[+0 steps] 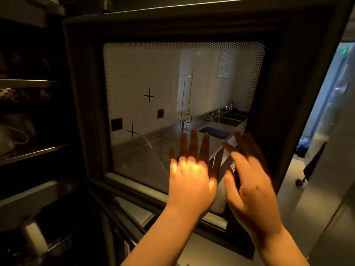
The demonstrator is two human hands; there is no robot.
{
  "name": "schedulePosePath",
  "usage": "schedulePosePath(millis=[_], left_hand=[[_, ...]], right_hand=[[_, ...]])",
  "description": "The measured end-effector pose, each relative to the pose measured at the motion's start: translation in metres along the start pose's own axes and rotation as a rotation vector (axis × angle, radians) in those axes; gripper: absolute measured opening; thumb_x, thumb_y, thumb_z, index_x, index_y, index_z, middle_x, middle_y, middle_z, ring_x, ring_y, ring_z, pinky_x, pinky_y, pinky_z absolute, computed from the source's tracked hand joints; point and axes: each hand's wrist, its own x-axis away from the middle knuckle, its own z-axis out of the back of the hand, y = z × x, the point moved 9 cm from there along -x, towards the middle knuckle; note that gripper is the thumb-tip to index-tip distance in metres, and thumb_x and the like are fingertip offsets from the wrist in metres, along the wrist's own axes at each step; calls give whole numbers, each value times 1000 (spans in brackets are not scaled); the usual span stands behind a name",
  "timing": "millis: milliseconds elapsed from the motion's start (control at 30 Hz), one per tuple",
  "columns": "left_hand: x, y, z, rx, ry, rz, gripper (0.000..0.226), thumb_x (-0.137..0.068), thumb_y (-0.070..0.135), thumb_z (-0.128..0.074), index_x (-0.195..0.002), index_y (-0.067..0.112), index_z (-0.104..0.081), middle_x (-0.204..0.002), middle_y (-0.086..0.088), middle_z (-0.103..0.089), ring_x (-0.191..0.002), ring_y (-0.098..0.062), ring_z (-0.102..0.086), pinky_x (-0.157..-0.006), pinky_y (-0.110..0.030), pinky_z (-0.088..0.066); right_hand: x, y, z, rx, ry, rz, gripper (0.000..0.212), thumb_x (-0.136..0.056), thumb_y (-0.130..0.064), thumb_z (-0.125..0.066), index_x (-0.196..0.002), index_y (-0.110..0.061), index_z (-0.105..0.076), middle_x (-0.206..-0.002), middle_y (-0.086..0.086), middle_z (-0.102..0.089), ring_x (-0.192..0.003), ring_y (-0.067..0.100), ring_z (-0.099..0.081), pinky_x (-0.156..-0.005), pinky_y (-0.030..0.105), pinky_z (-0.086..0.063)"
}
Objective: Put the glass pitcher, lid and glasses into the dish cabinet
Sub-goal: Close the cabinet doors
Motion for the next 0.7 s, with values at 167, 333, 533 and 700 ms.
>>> schedulePosePath(millis=[167,333,533,700], left_hand=[[5,27,21,75,286,-115,38,-80,42,-37,-93,17,-62,-87,-2,-66,-81,-21,-67,-81,-48,-53],[-2,58,35,88,404,-248,45,-82,45,-37,-116,18,-49,-108,-3,-66,-101,-23,-65,-89,-44,-48],[-6,83,53,-33,473,-421,61,-86,45,-39,-138,14,-35,-139,-12,-48,-134,-34,-36,-106,-48,-18],[-11,95,75,-91,534,-582,60,-92,36,-36,-147,16,-22,-153,-10,-23,-143,-29,-13,-111,-50,-9]], right_hand=[[4,10,39,71,220,65,43,-84,-14,-45,-125,-3,-54,-134,20,-47,-127,28,-40,-112,23,-22],[-4,21,71,15,355,113,50,-76,-5,-49,-127,-3,-52,-145,18,-33,-141,23,-23,-115,28,-17],[-13,50,64,-237,262,47,51,-80,-19,-44,-132,-23,-45,-149,13,-29,-138,6,-27,-103,5,-25],[-10,61,64,-246,268,105,55,-80,-11,-50,-132,-27,-41,-137,16,-47,-126,6,-43,-97,5,-33]])
